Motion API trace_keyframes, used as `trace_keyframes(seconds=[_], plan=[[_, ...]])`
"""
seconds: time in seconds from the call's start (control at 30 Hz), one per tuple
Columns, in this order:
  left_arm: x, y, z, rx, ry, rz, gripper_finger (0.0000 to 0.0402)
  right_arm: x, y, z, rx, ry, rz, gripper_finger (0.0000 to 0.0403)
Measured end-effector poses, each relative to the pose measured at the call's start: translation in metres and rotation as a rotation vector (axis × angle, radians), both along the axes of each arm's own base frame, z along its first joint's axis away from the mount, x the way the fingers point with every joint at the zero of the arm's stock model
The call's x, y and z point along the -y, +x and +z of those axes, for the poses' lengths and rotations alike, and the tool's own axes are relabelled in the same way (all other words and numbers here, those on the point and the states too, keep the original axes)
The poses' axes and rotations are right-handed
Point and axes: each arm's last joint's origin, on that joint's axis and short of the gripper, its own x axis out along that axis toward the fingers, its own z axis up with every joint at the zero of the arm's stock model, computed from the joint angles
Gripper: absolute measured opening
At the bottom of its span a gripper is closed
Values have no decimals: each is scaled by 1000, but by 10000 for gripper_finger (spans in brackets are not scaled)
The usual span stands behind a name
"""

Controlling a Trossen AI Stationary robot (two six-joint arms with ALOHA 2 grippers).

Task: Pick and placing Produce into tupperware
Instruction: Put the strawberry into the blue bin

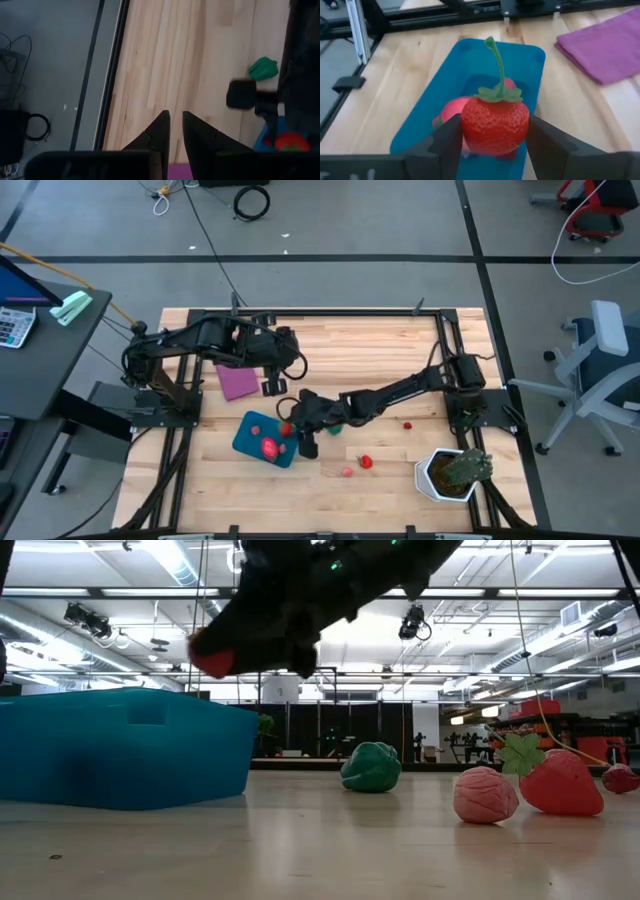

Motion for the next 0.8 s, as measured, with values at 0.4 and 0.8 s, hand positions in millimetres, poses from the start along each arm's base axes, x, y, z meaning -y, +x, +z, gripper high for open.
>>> trace_keyframes(seconds=[0.4, 0.8], plan=[[0, 3, 2, 38, -3, 1, 54, -8, 9, -34, -29, 25, 18, 206], [0, 3, 2, 40, -6, 5, 58, -19, 4, -37, -56, -85, 114, 239]])
